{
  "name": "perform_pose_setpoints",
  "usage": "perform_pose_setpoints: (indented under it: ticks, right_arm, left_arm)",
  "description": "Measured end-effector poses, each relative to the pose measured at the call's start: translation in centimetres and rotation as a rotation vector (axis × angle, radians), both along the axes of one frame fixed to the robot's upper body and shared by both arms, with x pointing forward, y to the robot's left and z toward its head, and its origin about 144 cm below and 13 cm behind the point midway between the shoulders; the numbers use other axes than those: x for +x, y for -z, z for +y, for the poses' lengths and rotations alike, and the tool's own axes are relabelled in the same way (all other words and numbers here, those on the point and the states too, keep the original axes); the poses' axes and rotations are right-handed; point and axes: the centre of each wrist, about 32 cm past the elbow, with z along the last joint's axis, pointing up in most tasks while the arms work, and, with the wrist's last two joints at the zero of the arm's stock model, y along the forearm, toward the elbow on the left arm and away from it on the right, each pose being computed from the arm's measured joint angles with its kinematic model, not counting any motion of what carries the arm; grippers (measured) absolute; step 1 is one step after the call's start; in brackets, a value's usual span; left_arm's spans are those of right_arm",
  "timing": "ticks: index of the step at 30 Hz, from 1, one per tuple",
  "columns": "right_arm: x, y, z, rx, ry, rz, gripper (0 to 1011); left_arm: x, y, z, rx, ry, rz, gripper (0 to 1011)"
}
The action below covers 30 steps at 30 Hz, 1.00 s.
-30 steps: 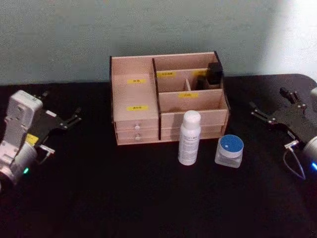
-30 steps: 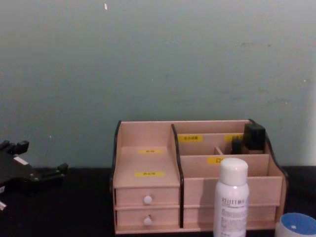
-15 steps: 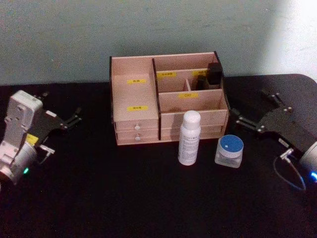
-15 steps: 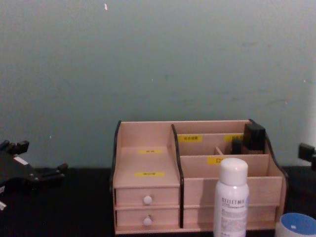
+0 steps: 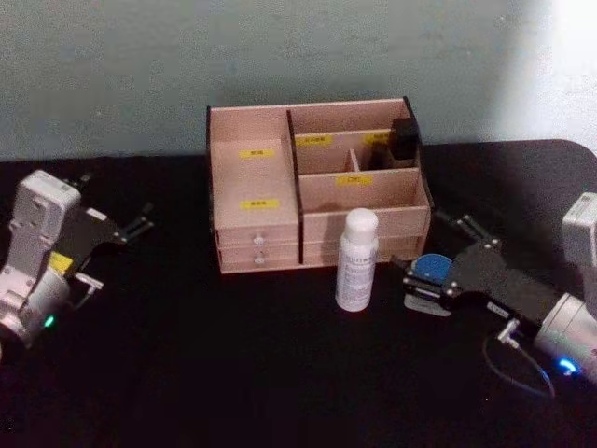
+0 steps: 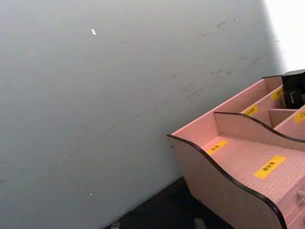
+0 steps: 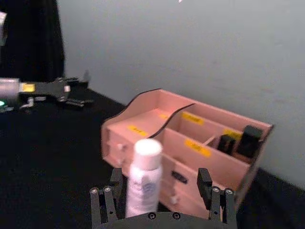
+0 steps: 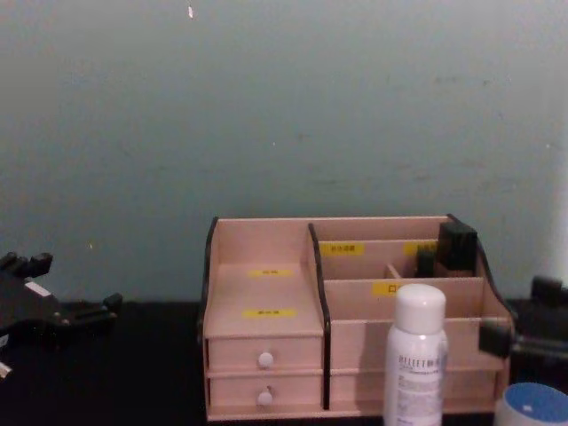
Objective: Pick up the facial cleanser and watermelon frost from the table and place them into the tiered storage box.
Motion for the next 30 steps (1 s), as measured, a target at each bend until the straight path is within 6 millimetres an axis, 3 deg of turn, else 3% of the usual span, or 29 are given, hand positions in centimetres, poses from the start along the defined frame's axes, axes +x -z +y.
perform_pose_setpoints:
  ticks: [12, 30]
  right_arm:
    - [0.6, 1.4, 0.5, -0.002, -0.05, 0.089, 1003]
    - [3.1, 2.7, 1.3, -0.028, -0.044, 0.124, 1002]
  left_arm:
    - [0.0, 0.0, 0.0, 0.0, 0.0, 0.0, 1001]
    - [0.0, 0.0, 0.0, 0.0, 0.0, 0.0, 1001]
